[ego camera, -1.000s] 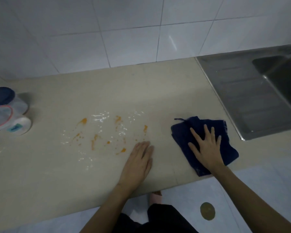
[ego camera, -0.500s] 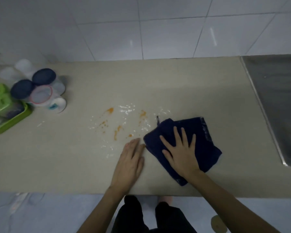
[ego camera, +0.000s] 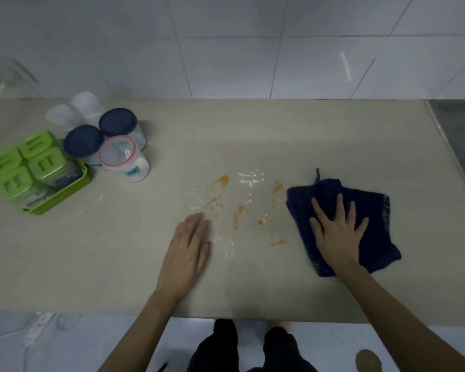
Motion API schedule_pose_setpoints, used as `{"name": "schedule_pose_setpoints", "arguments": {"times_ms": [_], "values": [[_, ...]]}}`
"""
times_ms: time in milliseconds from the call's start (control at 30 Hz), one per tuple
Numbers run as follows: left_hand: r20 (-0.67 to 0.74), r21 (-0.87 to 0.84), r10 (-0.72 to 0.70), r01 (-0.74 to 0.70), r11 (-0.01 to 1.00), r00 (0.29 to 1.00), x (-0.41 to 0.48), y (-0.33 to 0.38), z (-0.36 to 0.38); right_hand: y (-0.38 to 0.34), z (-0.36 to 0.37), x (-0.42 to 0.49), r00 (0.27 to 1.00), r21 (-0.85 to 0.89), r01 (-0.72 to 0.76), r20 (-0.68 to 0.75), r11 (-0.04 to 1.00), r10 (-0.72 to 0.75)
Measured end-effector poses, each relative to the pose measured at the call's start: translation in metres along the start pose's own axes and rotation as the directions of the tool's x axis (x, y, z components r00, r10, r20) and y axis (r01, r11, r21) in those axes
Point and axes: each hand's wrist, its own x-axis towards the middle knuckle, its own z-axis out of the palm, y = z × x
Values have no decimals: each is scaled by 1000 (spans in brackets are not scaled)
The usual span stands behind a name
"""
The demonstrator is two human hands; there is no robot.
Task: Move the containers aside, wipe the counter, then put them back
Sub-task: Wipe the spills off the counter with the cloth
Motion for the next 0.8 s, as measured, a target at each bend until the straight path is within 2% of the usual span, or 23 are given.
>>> {"name": "schedule_pose_setpoints", "arguments": {"times_ms": [133,200,333,367,433,533,600,700,800], "values": [[21,-13,18,-18,1000,1000,4,-31,-4,-98,13,-48,980,-18,197,16,980,-196],[36,-11,28,-28,1000,999,3,-40,-3,-124,21,-61,970,-7,244,25,970,-244],[52,5,17,-17,1000,998,-2,-55,-4,-92,19,-53,949,-6,312,47,950,-311],[50,7,13,-13,1000,999,-1,-61,-5,-79,16,-51,953,0,299,59,954,-298],[30,4,-24,23,1000,999,2,-73,-9,-61,12,-49,981,10,182,59,983,-182],[-34,-76,-143,140,987,989,6,-79,-13,-72,11,-49,998,-9,47,38,999,-47],[-58,-126,-178,170,977,982,5,-79,-14,-108,13,-51,991,-5,124,47,992,-124],[-68,-195,-222,206,959,973,4,-81,-14,-169,22,-54,921,-19,386,73,922,-384],[-70,-199,-270,252,947,960,6,-81,-13,-185,25,-46,914,-11,403,64,915,-402]]}}
